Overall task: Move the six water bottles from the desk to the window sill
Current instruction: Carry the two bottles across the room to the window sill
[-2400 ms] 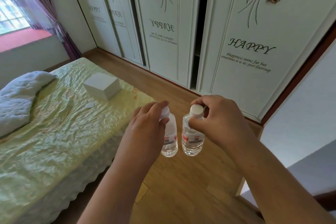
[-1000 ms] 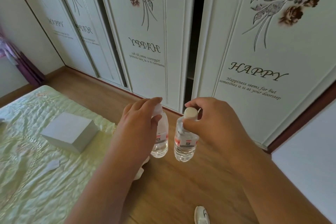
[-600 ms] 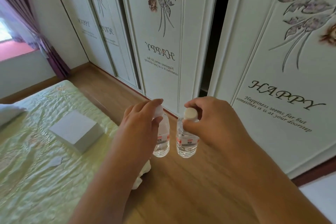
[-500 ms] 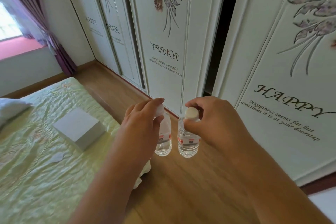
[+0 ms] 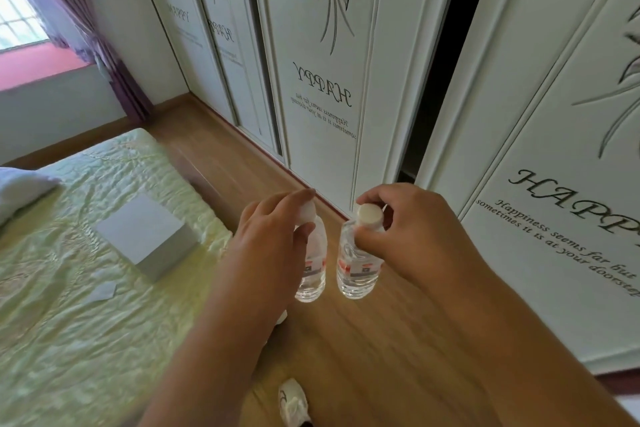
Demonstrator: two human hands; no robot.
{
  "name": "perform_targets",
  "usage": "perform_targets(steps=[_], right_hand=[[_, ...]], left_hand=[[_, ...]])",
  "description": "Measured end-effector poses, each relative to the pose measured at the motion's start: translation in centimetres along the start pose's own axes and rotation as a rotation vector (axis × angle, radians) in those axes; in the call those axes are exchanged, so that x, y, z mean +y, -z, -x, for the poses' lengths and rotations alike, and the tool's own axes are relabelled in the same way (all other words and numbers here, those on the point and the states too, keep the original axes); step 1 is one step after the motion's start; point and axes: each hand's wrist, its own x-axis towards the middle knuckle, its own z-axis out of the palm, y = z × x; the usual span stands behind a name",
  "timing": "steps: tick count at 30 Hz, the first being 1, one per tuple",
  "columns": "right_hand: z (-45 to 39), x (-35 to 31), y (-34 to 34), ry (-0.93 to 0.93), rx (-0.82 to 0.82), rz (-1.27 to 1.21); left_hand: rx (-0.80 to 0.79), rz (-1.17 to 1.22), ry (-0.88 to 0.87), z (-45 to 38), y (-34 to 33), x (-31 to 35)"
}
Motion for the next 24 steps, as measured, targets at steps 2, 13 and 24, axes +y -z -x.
perform_targets(steps=[2,13,24], right_hand=[[-1.5,0.4,-0.2,-0.017,-0.001,0.009],[-13.0,-0.1,-1.3,-0.071,0.061,0.063],[-23.1,-2.8,-4.5,-0.034,0.102,-0.009]], left_hand=[[-0.011,0.019,-0.004,-1.8,-0.7,-0.4],[-0.030,0.116,-0.104,-14.7,-1.8,-3.8],[0.001,0.068,-0.125,-23.7,-0.6,-8.6]])
